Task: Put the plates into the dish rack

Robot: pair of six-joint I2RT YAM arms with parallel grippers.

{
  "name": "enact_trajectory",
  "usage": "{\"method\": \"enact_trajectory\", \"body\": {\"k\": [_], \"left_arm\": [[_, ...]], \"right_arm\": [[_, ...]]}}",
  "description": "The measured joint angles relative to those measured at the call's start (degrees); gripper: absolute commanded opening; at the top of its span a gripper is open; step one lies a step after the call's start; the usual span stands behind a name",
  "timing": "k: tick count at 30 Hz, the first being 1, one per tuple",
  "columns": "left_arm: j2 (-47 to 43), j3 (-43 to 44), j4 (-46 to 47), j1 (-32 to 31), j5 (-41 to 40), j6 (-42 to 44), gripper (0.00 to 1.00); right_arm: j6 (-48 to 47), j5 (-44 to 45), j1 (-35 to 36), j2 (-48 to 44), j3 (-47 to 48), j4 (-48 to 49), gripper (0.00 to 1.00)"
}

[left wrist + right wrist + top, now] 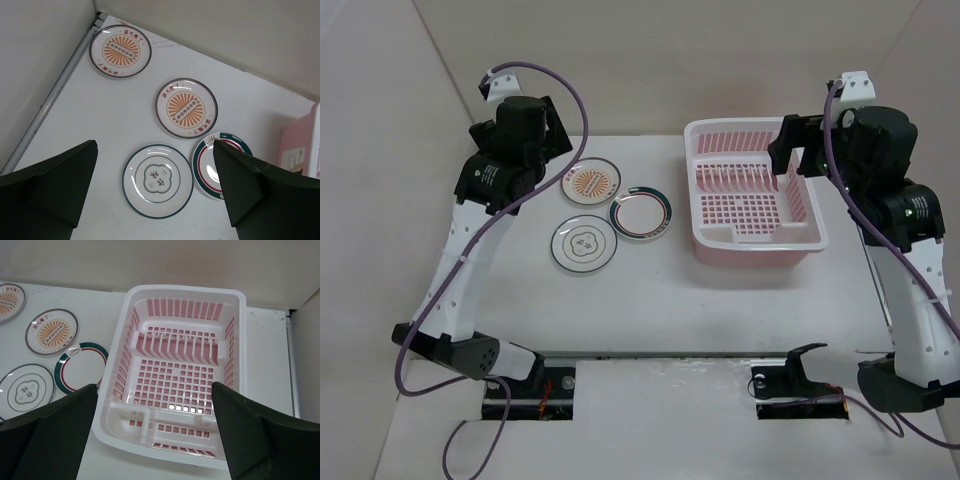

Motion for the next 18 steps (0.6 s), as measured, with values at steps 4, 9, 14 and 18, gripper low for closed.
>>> {"method": "enact_trajectory", "body": {"k": [4,9,14,18], "left_arm": [[0.00,-0.02,-0.02,1.44,0.63,-0.17,1.00],[-0.02,-0.15,0.04,3.87,3.17,-0.61,1.00],[-1.99,-6.54,3.96,9.53,11.10,-2.23,1.00],[-5.73,-20.55,13.29,19.39,24.06,-6.38,1.00]], "right_arm": [[0.33,-0.31,0.00,1.14,0.42,0.04,1.00],[0.44,-1.05,0.00,1.95,0.57,0.04,1.00],[0.44,-3.21,0.00,2.01,0.57,0.04,1.00],[0.46,-6.93,0.00,2.32,0.57,0.09,1.00]]}}
